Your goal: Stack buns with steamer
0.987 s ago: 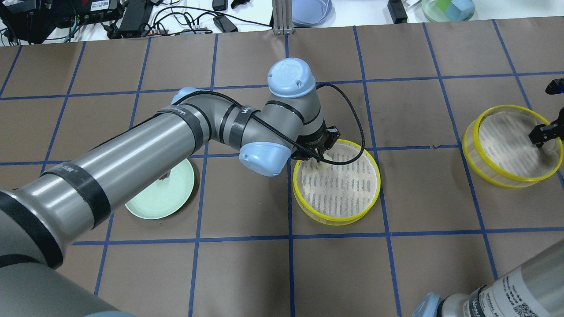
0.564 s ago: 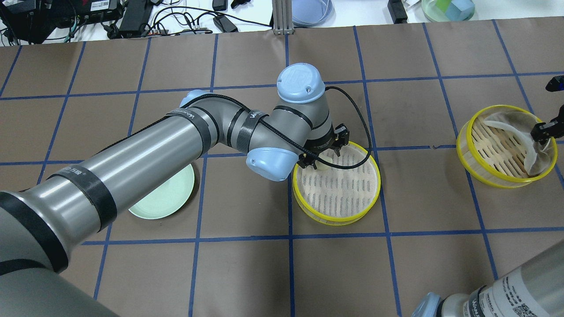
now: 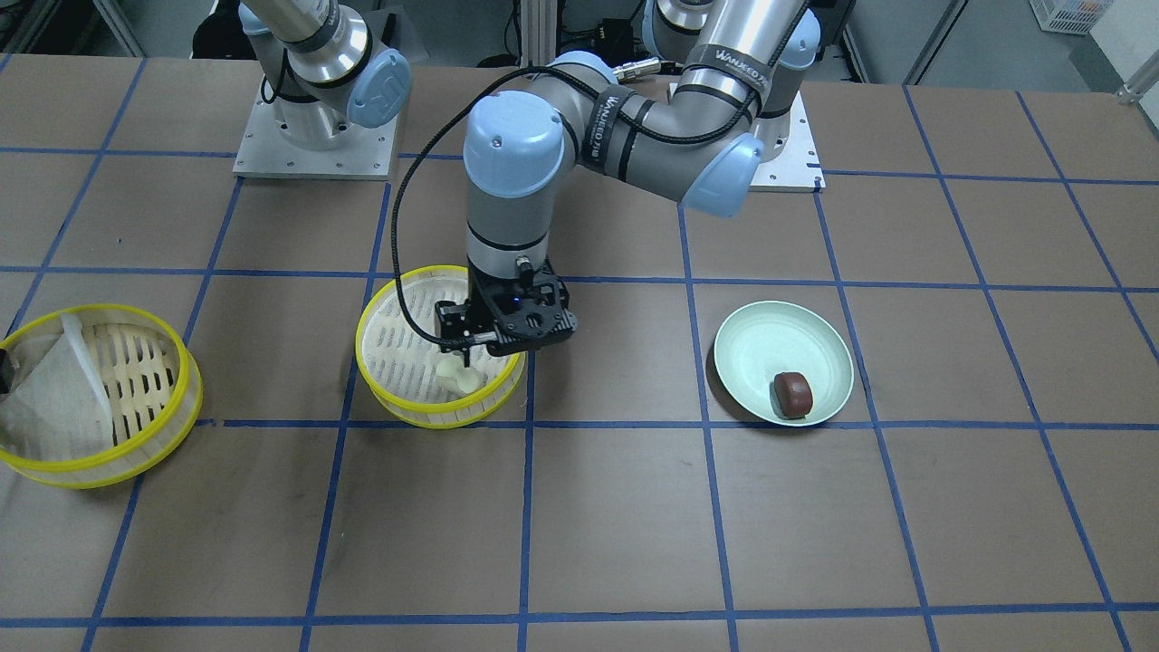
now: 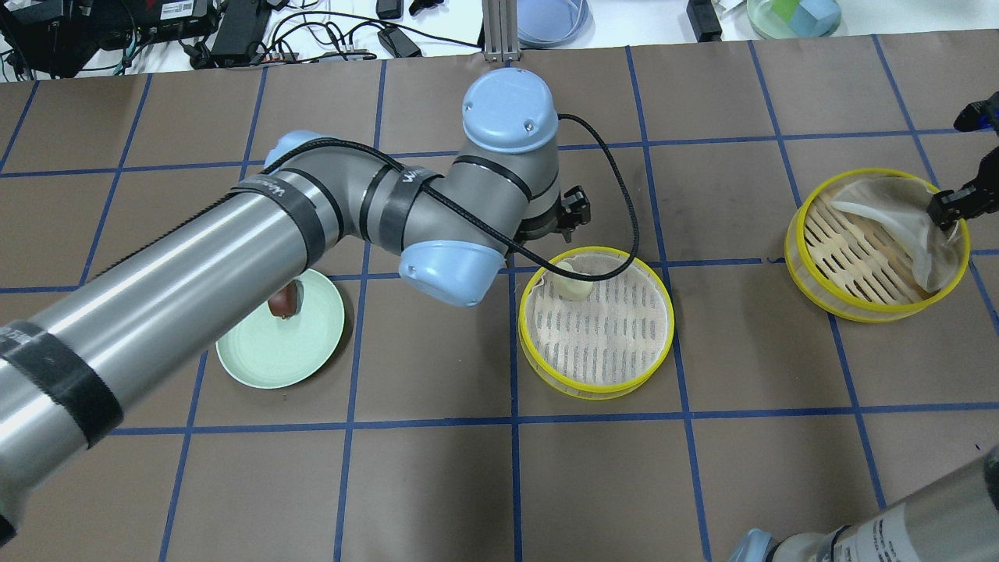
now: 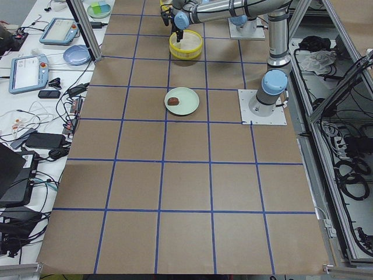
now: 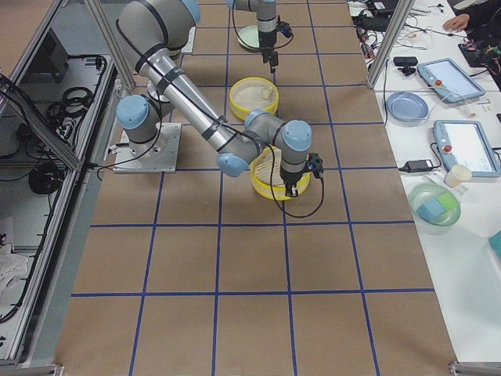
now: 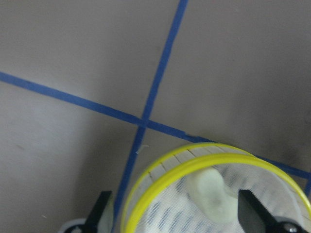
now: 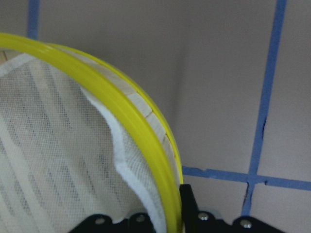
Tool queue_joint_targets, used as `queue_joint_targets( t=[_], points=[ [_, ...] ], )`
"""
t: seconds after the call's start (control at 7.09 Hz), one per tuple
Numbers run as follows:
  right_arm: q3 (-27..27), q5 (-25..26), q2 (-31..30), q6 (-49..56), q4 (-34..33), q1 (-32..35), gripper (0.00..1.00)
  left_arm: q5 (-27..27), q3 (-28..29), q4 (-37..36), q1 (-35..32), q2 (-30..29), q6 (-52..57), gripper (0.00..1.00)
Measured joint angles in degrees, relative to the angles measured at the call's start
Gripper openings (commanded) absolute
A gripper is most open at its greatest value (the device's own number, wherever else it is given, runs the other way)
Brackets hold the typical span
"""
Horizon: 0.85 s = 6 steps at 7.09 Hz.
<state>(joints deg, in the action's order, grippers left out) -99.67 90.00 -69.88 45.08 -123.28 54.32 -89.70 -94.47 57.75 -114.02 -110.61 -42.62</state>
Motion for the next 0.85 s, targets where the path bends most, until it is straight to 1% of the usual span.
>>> queue_joint_targets(
  t=[0.28,0.42,0.56,0.85],
  points=[
    [-0.02,-0.02,-3.93,-4.84,4.56,6.39,0.0,-4.05,-0.77,3.33,10.44,2.73,15.18,1.0],
    [-0.11,-0.04,-5.18,-9.6,6.36,10.08,0.0,-5.14,-1.31,4.14,16.02,3.24,23.39,1.0],
    [-0.23,-0.02,-6.25,-16.55,7.59,14.78,0.0,-5.58,-1.73,4.92,21.09,3.42,30.69,1.0],
    [-0.57,0.42,-7.0,-33.71,8.18,26.86,0.0,-5.22,-2.26,6.48,30.79,3.43,41.53,1.0]
  ],
)
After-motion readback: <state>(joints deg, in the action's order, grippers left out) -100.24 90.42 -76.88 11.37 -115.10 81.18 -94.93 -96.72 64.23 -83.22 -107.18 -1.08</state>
